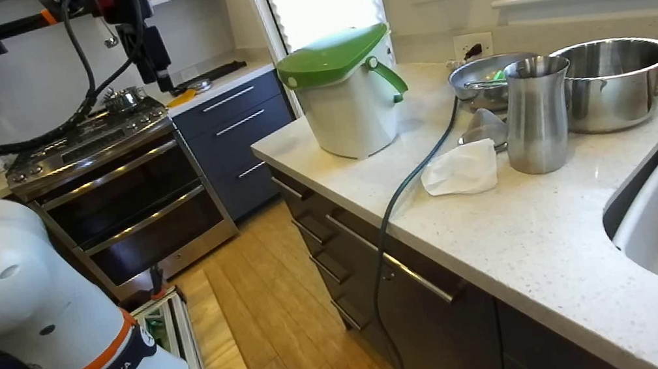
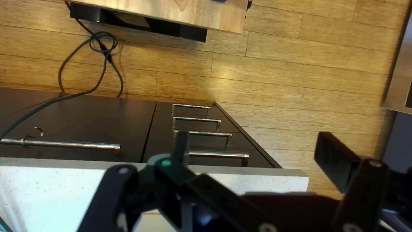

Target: Open the lid on the bin and put a paper towel into it

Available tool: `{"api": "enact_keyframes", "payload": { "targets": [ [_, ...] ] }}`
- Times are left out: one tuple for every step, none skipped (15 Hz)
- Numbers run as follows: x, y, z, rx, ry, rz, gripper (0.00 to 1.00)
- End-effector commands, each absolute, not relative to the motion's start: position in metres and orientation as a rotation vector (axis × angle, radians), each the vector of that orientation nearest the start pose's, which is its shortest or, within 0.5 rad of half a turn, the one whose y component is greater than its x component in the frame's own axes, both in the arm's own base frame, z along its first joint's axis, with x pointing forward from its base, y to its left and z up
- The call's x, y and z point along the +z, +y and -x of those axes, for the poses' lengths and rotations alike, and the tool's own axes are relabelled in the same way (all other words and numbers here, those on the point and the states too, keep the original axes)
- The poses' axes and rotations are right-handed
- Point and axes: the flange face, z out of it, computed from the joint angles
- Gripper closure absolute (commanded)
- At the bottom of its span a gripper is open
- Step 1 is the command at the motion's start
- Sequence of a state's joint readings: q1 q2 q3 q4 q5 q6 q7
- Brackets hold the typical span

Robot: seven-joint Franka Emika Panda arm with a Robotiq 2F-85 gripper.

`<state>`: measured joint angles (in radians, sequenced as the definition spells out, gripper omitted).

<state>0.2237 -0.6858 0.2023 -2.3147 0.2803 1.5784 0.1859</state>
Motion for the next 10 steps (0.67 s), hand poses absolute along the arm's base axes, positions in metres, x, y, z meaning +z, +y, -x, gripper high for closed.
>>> {"api": "enact_keyframes", "payload": {
  "targets": [
    [0.565, 0.175, -0.307, 0.116, -0.195, 3.043, 0.0],
    [0.562, 0.17, -0.318, 0.083, -0.157, 3.034, 0.0],
    [0.56, 0.164, -0.328, 0.043, -0.113, 3.024, 0.0],
    [0.557, 0.157, -0.339, -0.005, -0.079, 3.013, 0.0],
    [0.553, 0.151, -0.348, -0.04, -0.054, 3.001, 0.0],
    [0.547, 0.145, -0.356, -0.042, -0.025, 2.985, 0.0],
    [0.541, 0.139, -0.364, -0.053, 0.001, 2.973, 0.0],
    [0.534, 0.132, -0.37, -0.039, 0.028, 2.949, 0.0],
    [0.528, 0.126, -0.375, -0.036, 0.045, 2.93, 0.0],
    [0.523, 0.118, -0.38, -0.033, 0.061, 2.904, 0.0]
  ]
}}
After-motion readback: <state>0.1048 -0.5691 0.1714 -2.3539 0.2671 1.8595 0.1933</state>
